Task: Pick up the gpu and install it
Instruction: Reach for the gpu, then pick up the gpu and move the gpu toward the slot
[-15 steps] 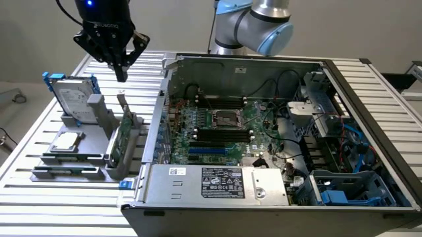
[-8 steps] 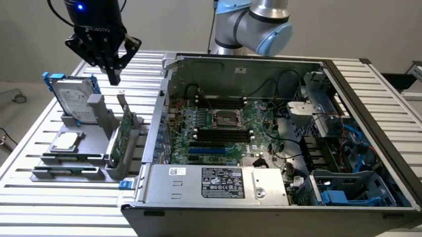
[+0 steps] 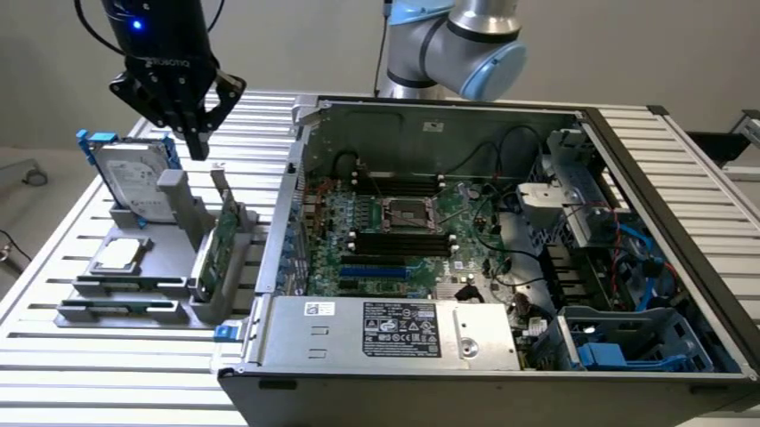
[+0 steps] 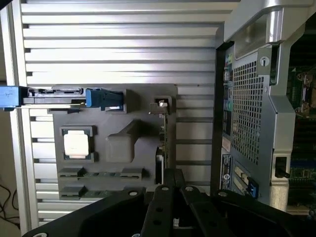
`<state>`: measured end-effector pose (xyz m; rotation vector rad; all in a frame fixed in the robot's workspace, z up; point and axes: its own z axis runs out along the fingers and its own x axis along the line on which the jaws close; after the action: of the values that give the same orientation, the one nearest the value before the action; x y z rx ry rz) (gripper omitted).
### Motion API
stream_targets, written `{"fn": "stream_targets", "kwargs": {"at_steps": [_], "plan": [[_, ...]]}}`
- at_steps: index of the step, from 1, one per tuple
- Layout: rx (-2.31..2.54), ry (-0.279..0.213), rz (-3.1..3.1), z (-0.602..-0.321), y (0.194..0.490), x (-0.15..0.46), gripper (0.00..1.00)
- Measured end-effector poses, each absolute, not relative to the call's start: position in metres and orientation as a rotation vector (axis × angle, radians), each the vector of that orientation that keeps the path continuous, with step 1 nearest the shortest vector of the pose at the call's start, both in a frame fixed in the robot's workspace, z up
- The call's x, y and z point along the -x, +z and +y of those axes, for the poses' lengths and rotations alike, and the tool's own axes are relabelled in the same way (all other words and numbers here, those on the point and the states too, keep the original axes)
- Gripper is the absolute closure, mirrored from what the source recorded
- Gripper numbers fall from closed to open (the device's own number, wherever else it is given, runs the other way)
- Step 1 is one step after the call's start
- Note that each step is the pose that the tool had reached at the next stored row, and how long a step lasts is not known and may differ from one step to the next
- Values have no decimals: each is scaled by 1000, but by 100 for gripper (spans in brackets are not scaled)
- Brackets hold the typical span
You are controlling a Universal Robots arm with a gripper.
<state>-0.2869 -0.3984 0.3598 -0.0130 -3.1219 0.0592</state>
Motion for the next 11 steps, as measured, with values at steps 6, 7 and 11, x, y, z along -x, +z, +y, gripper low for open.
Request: {"fn": "stream_targets", "kwargs": {"at_steps": [6, 7, 11], "plan": [[13, 59, -3122, -398, 360, 287, 89], [13, 59, -3122, -398, 360, 287, 89], [13, 59, -3122, -398, 360, 287, 89]]}}
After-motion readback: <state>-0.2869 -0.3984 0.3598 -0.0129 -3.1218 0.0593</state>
